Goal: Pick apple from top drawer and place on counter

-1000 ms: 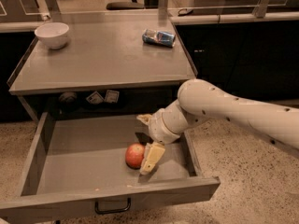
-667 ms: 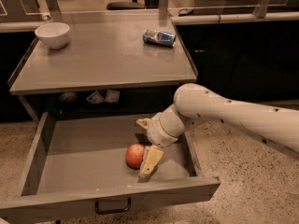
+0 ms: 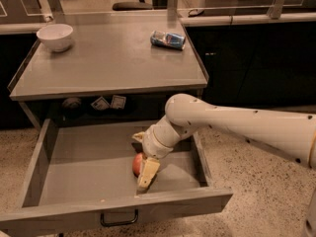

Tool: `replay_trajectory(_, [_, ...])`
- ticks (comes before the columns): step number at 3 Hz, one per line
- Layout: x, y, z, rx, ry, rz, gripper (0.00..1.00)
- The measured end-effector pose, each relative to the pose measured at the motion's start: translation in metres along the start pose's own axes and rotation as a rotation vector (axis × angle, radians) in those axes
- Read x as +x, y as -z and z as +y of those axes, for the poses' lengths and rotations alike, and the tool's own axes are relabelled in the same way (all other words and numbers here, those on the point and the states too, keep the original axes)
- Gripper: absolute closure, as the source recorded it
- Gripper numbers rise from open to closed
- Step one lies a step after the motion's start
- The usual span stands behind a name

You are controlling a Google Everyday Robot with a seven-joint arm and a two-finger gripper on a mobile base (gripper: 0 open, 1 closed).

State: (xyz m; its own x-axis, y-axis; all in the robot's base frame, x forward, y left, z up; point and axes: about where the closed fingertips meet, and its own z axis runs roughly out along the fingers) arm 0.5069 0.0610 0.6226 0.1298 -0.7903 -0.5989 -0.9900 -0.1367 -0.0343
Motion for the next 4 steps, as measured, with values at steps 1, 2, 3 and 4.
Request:
replay_trajectory(1, [-0.0002,-0.0011,0.0000,-0.002,0.000,-0.001,0.00])
replay_trajectory(2, [-0.0002,-0.0011,0.0000,-0.002,0.000,-0.001,0.17])
replay_trajectory(3, [-0.0002,-0.0011,0.0000,-0.002,0.000,-0.001,0.40])
replay_trajectory(4, [-0.0002,-0.0011,0.0000,-0.002,0.000,-0.001,0.63])
